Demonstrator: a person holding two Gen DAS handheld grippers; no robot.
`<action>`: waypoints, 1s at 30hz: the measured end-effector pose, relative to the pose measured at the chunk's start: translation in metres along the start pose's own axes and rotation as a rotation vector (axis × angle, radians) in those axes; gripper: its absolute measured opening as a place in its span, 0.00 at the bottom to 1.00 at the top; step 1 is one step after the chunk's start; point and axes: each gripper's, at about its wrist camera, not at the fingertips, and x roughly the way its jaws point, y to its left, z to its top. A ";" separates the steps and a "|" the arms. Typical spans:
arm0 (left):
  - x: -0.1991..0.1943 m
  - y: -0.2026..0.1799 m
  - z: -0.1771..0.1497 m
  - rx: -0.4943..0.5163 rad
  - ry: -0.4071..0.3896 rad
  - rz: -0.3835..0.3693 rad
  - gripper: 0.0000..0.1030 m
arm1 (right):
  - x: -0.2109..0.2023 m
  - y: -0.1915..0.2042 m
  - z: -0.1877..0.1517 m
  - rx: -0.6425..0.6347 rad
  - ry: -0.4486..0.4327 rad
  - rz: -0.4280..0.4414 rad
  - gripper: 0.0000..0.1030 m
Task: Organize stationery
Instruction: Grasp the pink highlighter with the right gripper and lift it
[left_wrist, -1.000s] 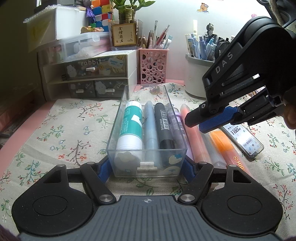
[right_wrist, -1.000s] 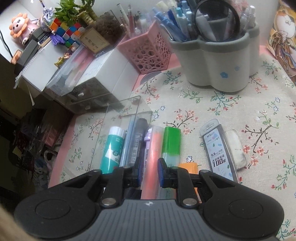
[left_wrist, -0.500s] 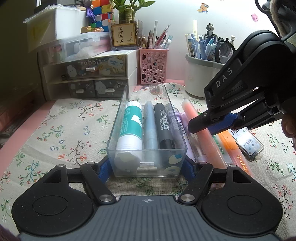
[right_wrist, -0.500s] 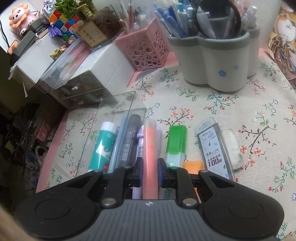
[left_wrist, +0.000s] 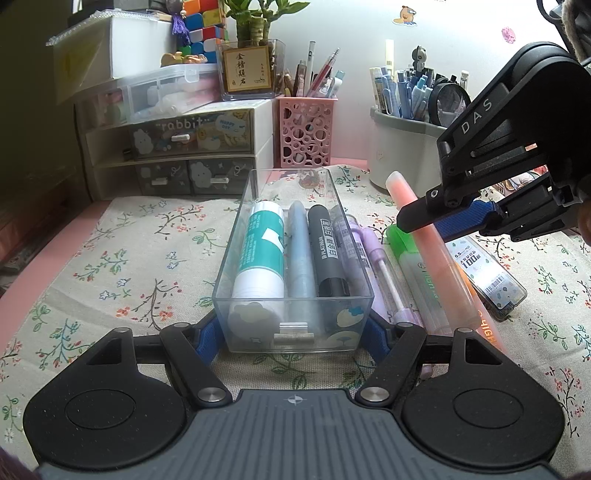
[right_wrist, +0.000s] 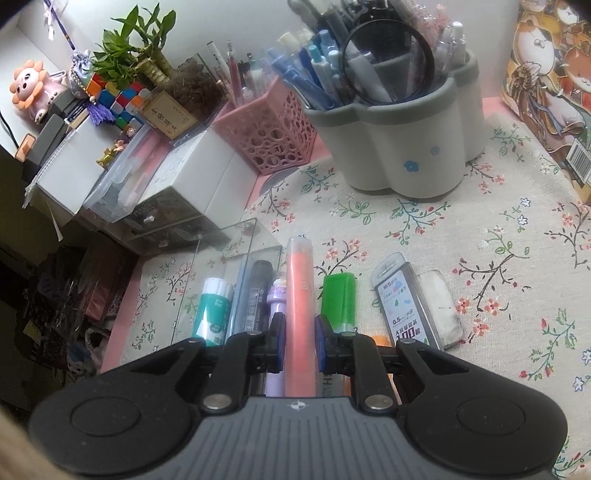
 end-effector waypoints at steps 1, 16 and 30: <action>0.000 0.000 0.000 0.000 0.000 0.000 0.71 | -0.001 -0.001 0.001 0.007 -0.005 0.002 0.10; 0.000 0.000 0.000 0.000 0.000 0.000 0.71 | -0.004 -0.014 0.005 0.088 -0.016 -0.011 0.10; 0.000 0.000 0.000 0.000 0.000 0.001 0.71 | -0.018 -0.007 0.011 0.085 -0.048 0.008 0.10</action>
